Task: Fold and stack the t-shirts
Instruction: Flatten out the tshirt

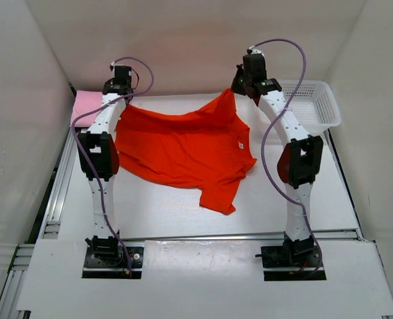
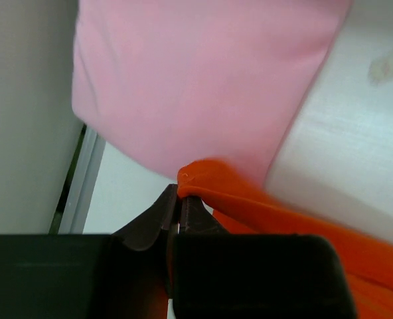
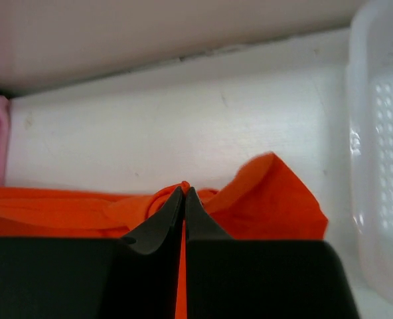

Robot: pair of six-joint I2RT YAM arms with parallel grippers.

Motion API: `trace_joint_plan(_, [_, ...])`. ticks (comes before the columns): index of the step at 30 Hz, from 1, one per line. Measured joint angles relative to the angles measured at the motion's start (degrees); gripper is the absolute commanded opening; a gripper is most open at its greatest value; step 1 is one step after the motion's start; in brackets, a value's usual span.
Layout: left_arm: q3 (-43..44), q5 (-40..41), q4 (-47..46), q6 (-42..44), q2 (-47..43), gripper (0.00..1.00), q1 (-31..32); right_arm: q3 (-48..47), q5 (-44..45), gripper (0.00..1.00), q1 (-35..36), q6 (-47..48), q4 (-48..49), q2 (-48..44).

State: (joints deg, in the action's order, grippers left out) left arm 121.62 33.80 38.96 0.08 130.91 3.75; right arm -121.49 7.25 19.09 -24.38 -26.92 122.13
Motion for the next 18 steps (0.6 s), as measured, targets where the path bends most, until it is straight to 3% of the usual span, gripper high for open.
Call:
trace_joint_plan(1, [3.30,0.42,0.11,0.00,1.33,0.13,0.02,-3.37,0.09,0.01,0.02,-0.79,0.02,2.16])
trace_joint_plan(2, [6.58,0.79,-0.52,0.02,2.89,0.15,0.02,-6.54,0.11,0.06,0.00,-1.86,0.57,4.39])
trace_joint_plan(3, [9.11,1.25,-1.11,0.02,4.20,0.23,0.07,-9.07,0.02,0.17,-0.07,-3.02,1.20,6.34])
trace_joint_plan(4, [11.85,1.81,-1.33,-0.02,5.86,0.33,0.09,-11.19,-0.17,0.40,-0.13,-4.11,1.66,8.07])
trace_joint_plan(6, [14.73,2.54,-2.21,0.37,8.26,0.59,0.09,-13.18,-1.31,0.61,-0.28,-6.29,2.99,10.34])
trace_joint_plan(7, [14.97,2.84,-2.36,0.46,9.01,0.79,0.09,-13.40,-1.77,0.74,-0.33,-7.06,3.32,10.93])
trace_joint_plan(9, [14.88,3.10,-2.05,0.44,10.01,0.90,0.09,-13.40,-2.25,0.84,-0.33,-7.74,3.04,11.34])
trace_joint_plan(11, [13.88,3.26,-2.01,0.15,10.36,0.94,0.09,-13.11,-2.78,0.96,-0.33,-7.63,2.69,11.19])
trace_joint_plan(14, [9.86,3.32,-2.19,0.15,8.57,0.97,-0.11,-8.13,-3.58,0.98,-0.33,-5.73,0.31,7.26])
trace_joint_plan(18, [-5.44,1.73,-1.70,0.13,-2.80,0.97,-0.42,7.96,-4.76,0.99,0.20,-1.20,-4.44,-6.29])
